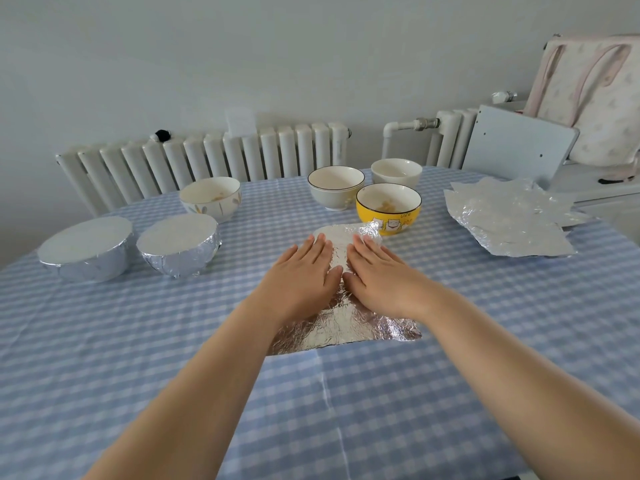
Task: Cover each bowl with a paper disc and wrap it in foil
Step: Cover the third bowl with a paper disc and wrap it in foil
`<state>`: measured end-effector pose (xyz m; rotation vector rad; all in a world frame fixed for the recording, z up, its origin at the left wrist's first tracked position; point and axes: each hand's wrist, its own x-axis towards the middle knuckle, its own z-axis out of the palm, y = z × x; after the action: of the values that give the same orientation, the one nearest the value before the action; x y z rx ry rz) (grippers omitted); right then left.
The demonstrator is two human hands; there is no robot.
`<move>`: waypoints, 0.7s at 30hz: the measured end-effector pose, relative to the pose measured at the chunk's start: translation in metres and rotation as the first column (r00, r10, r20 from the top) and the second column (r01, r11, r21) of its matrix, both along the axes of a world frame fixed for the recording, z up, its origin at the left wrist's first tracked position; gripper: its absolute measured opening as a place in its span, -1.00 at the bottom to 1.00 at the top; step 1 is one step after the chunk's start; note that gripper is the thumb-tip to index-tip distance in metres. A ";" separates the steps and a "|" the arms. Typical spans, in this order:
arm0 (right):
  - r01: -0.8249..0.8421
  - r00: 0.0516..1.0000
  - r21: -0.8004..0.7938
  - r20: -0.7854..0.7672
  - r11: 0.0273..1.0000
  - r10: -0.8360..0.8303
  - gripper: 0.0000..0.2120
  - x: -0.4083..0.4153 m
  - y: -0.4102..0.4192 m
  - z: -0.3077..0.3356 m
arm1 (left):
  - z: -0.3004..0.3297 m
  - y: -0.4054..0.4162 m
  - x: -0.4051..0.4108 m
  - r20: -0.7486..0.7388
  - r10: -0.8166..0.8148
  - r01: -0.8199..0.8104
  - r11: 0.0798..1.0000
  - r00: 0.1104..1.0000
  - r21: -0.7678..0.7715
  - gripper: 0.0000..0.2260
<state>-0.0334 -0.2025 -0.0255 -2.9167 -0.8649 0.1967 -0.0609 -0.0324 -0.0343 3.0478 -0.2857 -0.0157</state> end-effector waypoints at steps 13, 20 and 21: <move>-0.122 0.992 0.162 -0.003 0.979 0.124 -0.41 0.017 0.023 0.008 | -0.002 0.001 0.002 0.008 -0.032 0.032 0.999 0.999 -0.032 -0.45; -0.092 0.995 0.174 -0.006 0.980 0.095 -0.30 0.022 0.022 0.002 | -0.009 0.005 0.004 0.099 -0.043 0.056 0.990 0.994 -0.127 -0.45; -0.093 0.995 0.176 -0.008 0.980 0.096 -0.30 0.023 0.022 0.001 | -0.010 0.004 0.004 0.098 -0.047 0.059 0.990 0.994 -0.129 -0.45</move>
<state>-0.0107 -0.1807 -0.0241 -2.7107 -0.9671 0.1431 -0.0573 -0.0280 -0.0441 2.9140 -0.3589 0.1388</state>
